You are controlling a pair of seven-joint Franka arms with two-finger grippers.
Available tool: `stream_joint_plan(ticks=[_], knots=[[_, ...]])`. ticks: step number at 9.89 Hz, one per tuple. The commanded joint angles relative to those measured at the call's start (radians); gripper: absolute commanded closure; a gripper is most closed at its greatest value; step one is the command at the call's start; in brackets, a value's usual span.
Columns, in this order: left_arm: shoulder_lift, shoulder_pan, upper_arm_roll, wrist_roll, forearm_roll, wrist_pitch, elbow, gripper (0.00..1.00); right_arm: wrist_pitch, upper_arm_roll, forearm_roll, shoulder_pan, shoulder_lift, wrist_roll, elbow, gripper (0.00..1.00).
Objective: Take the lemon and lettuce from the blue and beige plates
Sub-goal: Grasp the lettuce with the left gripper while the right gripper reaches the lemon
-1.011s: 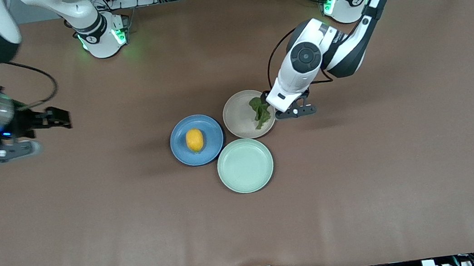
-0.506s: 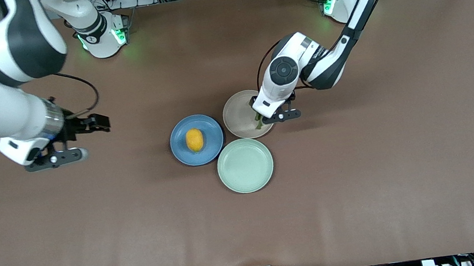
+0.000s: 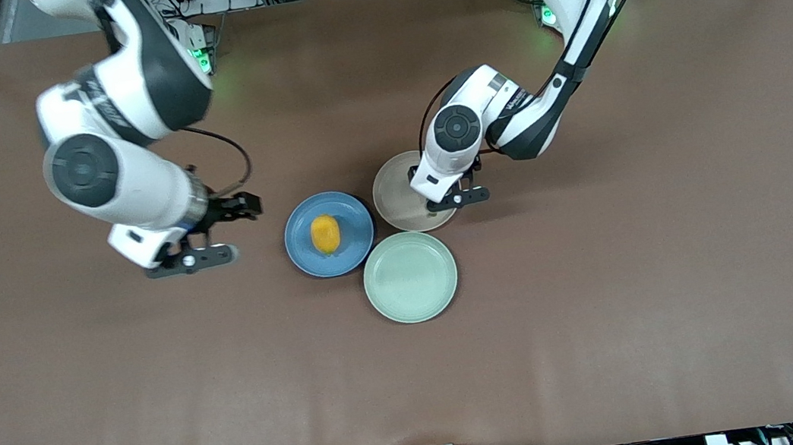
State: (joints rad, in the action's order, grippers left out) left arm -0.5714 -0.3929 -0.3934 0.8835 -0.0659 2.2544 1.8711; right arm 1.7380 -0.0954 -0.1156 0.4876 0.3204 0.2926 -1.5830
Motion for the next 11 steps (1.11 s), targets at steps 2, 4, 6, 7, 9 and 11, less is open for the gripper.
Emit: stream_joint_plan(ticks=[2, 4, 6, 7, 9, 11], knots=[[-0.060, -0.026, 0.008, 0.077, -0.064, 0.001, -0.066, 0.00, 0.139, -0.007, -0.018, 0.081, 0.026, 0.034, -0.121, 0.00], [-0.083, -0.031, 0.010, 0.086, -0.068, 0.001, -0.086, 0.00, 0.167, -0.007, -0.018, 0.126, 0.064, 0.054, -0.124, 0.00], [-0.094, -0.041, 0.008, 0.103, -0.086, 0.001, -0.089, 0.00, 0.230, -0.007, -0.018, 0.155, 0.107, 0.054, -0.136, 0.00], [-0.097, -0.046, 0.010, 0.118, -0.094, 0.001, -0.089, 0.00, 0.305, -0.007, -0.018, 0.160, 0.111, 0.062, -0.176, 0.00], [-0.100, -0.052, 0.010, 0.121, -0.103, 0.001, -0.089, 0.00, 0.380, -0.007, -0.018, 0.161, 0.126, 0.066, -0.216, 0.00], [-0.100, -0.052, 0.011, 0.123, -0.129, 0.001, -0.089, 0.48, 0.416, -0.007, -0.018, 0.161, 0.147, 0.098, -0.218, 0.00]])
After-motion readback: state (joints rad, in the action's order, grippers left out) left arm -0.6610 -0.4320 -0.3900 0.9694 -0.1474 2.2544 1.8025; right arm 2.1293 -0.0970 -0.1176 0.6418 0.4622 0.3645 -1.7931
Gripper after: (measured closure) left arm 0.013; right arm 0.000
